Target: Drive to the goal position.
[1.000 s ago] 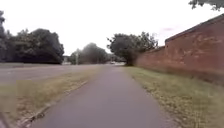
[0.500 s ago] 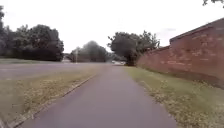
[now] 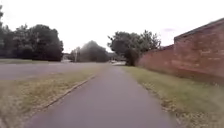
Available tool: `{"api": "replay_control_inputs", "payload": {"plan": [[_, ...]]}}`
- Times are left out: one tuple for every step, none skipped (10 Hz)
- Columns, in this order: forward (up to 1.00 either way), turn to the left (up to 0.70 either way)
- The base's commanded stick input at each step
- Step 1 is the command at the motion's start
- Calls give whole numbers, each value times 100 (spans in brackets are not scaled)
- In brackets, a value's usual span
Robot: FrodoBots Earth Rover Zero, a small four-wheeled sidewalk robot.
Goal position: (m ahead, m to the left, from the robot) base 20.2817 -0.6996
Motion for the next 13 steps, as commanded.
{"api": "replay_control_inputs", "payload": {"plan": [[100, 0], [100, 0], [100, 0], [100, 0], [100, 0], [100, 0], [100, 0], [100, 0], [100, 0], [100, 0], [100, 0], [100, 0], [100, 0]]}}
